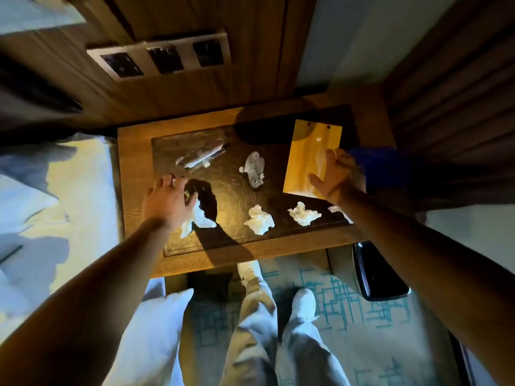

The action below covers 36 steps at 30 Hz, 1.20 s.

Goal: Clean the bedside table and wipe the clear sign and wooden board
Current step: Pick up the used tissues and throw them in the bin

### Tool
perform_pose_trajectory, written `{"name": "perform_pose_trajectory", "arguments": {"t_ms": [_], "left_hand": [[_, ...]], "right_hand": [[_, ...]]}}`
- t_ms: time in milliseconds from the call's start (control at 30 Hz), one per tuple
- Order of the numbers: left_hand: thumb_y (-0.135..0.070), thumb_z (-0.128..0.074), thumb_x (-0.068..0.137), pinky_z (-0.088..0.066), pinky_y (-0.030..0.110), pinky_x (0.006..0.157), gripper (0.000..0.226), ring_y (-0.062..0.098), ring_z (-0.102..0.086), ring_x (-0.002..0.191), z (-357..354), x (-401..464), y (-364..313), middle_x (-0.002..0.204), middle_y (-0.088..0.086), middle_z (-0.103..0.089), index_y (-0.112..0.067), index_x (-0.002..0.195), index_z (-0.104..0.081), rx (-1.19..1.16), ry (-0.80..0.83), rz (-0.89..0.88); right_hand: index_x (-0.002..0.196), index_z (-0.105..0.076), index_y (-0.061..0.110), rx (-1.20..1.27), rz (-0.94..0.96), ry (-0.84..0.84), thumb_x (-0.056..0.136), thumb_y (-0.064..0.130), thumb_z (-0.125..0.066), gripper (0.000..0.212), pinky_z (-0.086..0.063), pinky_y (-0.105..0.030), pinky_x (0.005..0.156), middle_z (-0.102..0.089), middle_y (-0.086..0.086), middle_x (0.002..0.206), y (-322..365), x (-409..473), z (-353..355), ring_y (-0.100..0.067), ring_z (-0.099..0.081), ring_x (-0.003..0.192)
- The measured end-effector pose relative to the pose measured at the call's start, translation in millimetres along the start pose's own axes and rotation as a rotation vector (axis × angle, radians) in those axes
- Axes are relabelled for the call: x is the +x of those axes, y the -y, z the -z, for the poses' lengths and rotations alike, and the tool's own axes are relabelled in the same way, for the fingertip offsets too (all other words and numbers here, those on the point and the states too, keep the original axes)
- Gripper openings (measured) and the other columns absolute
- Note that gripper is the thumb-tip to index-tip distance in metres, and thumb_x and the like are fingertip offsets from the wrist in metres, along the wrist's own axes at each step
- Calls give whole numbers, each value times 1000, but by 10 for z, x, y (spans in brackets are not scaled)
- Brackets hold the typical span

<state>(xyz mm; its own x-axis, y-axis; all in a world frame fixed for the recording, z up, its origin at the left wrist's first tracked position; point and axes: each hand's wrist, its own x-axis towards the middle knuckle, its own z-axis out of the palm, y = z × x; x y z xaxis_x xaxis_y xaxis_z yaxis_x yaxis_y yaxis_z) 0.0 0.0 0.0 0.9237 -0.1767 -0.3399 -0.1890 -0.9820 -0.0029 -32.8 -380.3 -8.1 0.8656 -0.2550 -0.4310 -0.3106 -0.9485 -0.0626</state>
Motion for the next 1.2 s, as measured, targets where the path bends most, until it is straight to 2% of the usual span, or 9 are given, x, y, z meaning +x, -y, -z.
{"name": "perform_pose_trajectory", "arguments": {"t_ms": [100, 200, 333, 433, 633, 867, 967, 1067, 1200], "left_hand": [[-60, -50, 94, -55, 51, 85, 60, 39, -57, 117, -299, -155, 19, 134, 16, -52, -17, 135, -47, 24, 111, 41], [-60, -55, 91, -58, 47, 73, 62, 37, -63, 107, -515, -341, -26, 132, 14, -54, -22, 139, -45, 57, 190, 28], [-46, -66, 90, -58, 46, 67, 58, 37, -66, 101, -546, -327, -83, 126, 15, -57, -24, 140, -45, 38, 200, 25], [-35, -71, 88, -57, 45, 75, 50, 34, -65, 102, -583, -282, -106, 122, 15, -60, -18, 132, -55, 86, 197, -45], [-32, -72, 88, -57, 36, 68, 32, 26, -69, 93, -544, -301, -247, 113, 8, -67, -18, 117, -66, 13, 135, -92], [-41, -69, 90, -51, 35, 91, 29, 21, -59, 109, -463, -342, -544, 123, 2, -60, -18, 109, -71, -69, 85, -259], [-41, -74, 86, -51, 39, 91, 29, 25, -60, 114, -458, -345, -712, 128, 4, -62, -14, 98, -74, -168, -36, -315], [-43, -78, 80, -48, 40, 98, 31, 25, -55, 127, -463, -382, -923, 140, 4, -59, -15, 92, -75, -243, -82, -440], [-44, -78, 79, -49, 40, 100, 29, 24, -52, 132, -572, -431, -1132, 145, 2, -55, -16, 88, -74, -256, -46, -560]], "right_hand": [[131, -46, 9, -29, -125, -123, 91, 48, -58, 57, -43, -50, 94, -48, -20, 138, -98, -196, -239, -41, -49, 121], [120, -52, 7, -160, -145, -106, 89, 44, -58, 49, -46, -52, 88, -53, -21, 123, -276, -349, -484, -42, -54, 110], [126, -52, 8, -242, -181, 30, 90, 47, -55, 53, -45, -51, 92, -51, -21, 130, -415, -379, -537, -42, -52, 116], [133, -47, 9, -246, -187, 118, 92, 45, -54, 55, -45, -48, 93, -45, -20, 137, -487, -389, -544, -41, -50, 121], [132, -46, 14, -263, -31, 187, 83, 27, -77, 59, -56, -43, 82, -42, -16, 136, -597, -388, -543, -36, -51, 119], [110, -65, 16, -19, 63, 128, 88, 16, -72, 23, -46, -36, 76, -53, -11, 123, -894, -347, -460, -35, -59, 104], [94, -69, 16, 172, 46, -59, 84, 11, -72, 11, -36, -30, 69, -62, -11, 108, -906, -395, -447, -35, -64, 87], [89, -68, 14, 304, 140, -221, 80, 5, -75, 14, -42, -27, 63, -67, -10, 96, -737, -463, -419, -29, -66, 78], [97, -68, 14, 467, 197, -221, 87, 12, -71, 11, -56, -31, 64, -66, -7, 104, -417, -559, -517, -21, -68, 80]]}}
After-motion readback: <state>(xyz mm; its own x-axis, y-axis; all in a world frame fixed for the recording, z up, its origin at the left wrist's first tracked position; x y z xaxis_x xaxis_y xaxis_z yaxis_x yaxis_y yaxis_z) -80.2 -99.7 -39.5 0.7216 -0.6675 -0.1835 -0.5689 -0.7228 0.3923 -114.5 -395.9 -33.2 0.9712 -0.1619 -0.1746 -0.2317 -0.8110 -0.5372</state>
